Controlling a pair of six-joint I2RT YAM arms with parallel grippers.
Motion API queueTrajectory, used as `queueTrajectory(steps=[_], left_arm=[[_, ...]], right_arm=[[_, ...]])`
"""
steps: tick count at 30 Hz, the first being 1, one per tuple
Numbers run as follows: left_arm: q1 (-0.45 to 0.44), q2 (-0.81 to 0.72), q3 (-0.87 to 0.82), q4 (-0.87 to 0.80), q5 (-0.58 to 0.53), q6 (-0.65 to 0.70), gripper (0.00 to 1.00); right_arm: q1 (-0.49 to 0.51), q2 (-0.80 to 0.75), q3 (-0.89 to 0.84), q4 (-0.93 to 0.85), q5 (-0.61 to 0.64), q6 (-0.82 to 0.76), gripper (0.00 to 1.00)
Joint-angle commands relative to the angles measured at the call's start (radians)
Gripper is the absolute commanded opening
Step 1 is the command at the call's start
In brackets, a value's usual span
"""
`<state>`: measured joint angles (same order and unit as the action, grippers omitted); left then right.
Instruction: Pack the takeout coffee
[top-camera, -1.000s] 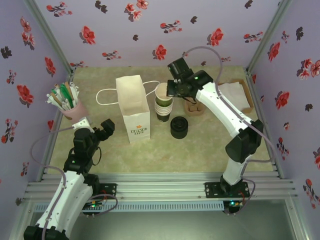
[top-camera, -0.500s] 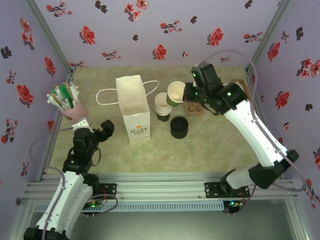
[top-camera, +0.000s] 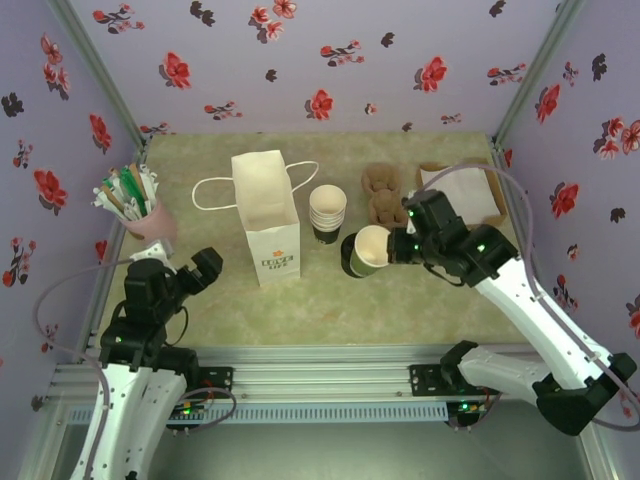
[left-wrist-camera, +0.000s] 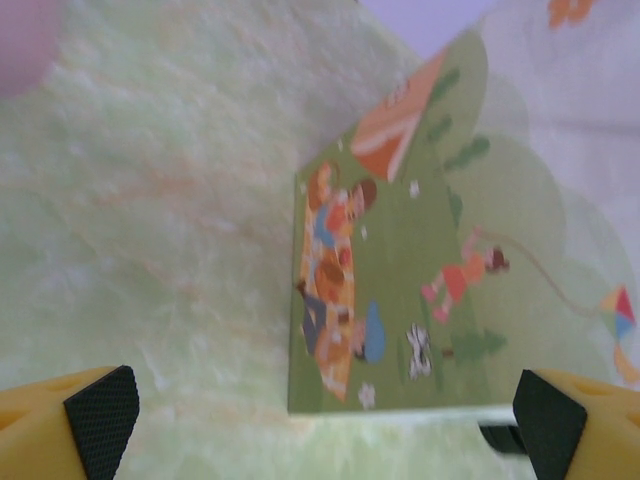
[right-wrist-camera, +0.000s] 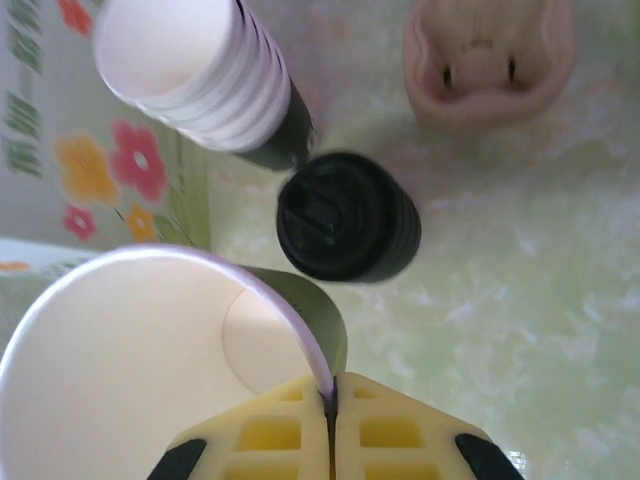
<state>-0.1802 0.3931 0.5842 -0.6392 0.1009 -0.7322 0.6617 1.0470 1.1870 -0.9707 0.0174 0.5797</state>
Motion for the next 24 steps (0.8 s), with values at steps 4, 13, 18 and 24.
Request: queueTrajectory(steps=[4, 13, 18, 24], left_arm=[[-0.067, 0.013, 0.005, -0.106, 0.147, -0.051, 0.99], [-0.270, 0.102, -0.027, -0.046, 0.132, -0.117, 0.99], [-0.412, 0.128, -0.059, 0.009, 0.047, -0.173, 0.99], [-0.567, 0.125, -0.094, 0.061, -0.068, -0.233, 0.99]], right_arm=[[0.053, -0.030, -0.173, 0.093, -0.066, 0.052, 0.07], [0.144, 0.043, -0.269, 0.178, -0.041, 0.093, 0.07], [0.194, 0.114, -0.271, 0.207, -0.005, 0.113, 0.08], [0.246, 0.209, -0.235, 0.225, 0.018, 0.120, 0.08]])
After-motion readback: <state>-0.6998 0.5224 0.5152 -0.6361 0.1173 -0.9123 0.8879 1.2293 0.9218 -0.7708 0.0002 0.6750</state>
